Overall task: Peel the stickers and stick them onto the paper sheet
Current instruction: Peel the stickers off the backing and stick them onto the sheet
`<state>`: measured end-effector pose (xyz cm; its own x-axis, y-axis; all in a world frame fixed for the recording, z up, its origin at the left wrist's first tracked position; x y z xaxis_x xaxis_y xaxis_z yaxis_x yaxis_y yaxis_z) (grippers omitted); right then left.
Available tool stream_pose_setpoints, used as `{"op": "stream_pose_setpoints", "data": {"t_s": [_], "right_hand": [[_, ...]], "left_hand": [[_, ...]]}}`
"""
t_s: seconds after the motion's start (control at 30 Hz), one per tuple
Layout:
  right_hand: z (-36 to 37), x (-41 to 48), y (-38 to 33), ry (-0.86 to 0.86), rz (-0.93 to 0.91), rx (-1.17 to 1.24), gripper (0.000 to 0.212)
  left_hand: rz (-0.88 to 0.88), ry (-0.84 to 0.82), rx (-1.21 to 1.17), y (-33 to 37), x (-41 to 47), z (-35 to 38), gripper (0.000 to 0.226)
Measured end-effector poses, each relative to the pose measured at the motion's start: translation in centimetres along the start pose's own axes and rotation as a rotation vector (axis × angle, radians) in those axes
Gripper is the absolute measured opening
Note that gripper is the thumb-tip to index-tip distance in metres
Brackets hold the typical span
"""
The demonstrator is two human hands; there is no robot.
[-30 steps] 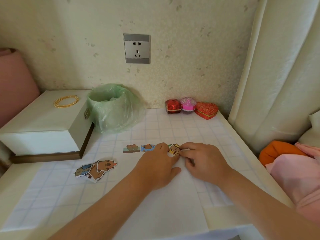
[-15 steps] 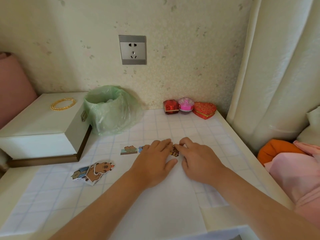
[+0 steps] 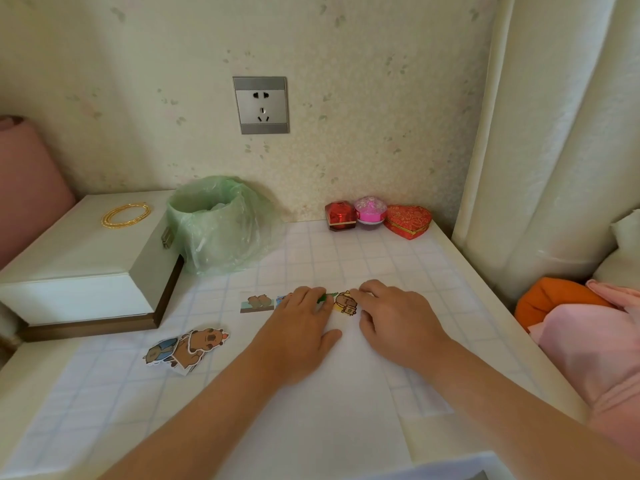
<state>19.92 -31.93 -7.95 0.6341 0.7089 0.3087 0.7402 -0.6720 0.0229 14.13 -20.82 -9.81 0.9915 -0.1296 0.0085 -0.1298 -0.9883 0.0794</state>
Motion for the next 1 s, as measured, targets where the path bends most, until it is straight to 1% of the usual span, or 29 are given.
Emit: {"op": "stream_pose_setpoints", "data": {"t_s": [0.07, 0.13, 0.3, 0.4, 0.5, 0.57, 0.63, 0.7, 0.77, 0.83, 0.93, 1.0], "right_hand": [[-0.3, -0.2, -0.4, 0.012, -0.054, 0.036, 0.04], [-0.5, -0.5, -1.1, 0.006, -0.124, 0.091, 0.04], [-0.9, -0.8, -1.0, -0.001, -0.178, 0.088, 0.041], [-1.4, -0.6, -0.7, 0.011, -0.141, 0.094, 0.039], [-1.6, -0.4, -0.5, 0.019, -0.079, 0.108, 0.037], [-1.9, -0.2, -0.4, 0.002, -0.051, 0.109, 0.038], [-1.9, 0.1, -0.6, -0.043, -0.022, 0.087, 0.038], [-2.3, 0.7, -1.1, -0.081, 0.004, 0.098, 0.028], [-3.2, 1.4, -2.2, -0.067, 0.022, 0.172, 0.02], [-4.1, 2.4, -3.6, -0.053, 0.025, 0.231, 0.022], [-4.5, 3.9, -6.4, -0.084, -0.003, 0.309, 0.025], [-4.4, 4.8, -8.5, -0.105, -0.025, 0.358, 0.023]], "left_hand": [[0.027, 0.054, -0.018, 0.1, 0.1, -0.2, 0.077], [0.04, 0.06, -0.016, 0.3, 0.3, -0.1, 0.072], [0.02, 0.008, 0.011, 0.4, 0.4, -0.3, 0.086], [0.009, -0.021, 0.019, 0.3, 0.4, -0.2, 0.092], [0.015, -0.037, -0.016, -0.2, 0.6, 0.4, 0.086], [0.015, -0.032, -0.058, -0.4, 0.7, 0.6, 0.086], [0.007, -0.002, -0.124, -0.2, 0.3, 0.2, 0.076], [-0.01, 0.039, -0.238, -0.5, -0.2, -0.5, 0.063], [-0.026, 0.103, -0.274, -1.1, -0.8, -1.7, 0.057], [-0.067, 0.154, -0.275, -2.6, -1.6, -2.9, 0.05], [-0.172, 0.191, -0.31, -5.6, -3.3, -4.3, 0.036], [-0.238, 0.21, -0.33, -7.8, -4.9, -5.0, 0.032]]}}
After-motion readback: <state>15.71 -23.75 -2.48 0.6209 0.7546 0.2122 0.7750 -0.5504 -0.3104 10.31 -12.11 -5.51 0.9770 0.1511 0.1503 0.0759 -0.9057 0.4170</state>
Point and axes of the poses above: each hand's wrist, its own x-axis towards the middle knuckle, its own z-axis out of the palm, y = z × x, the point moved 9 cm from there along x, towards the middle knuckle, and after that the axes turned 3 degrees about -x, right-handed, at the moved point
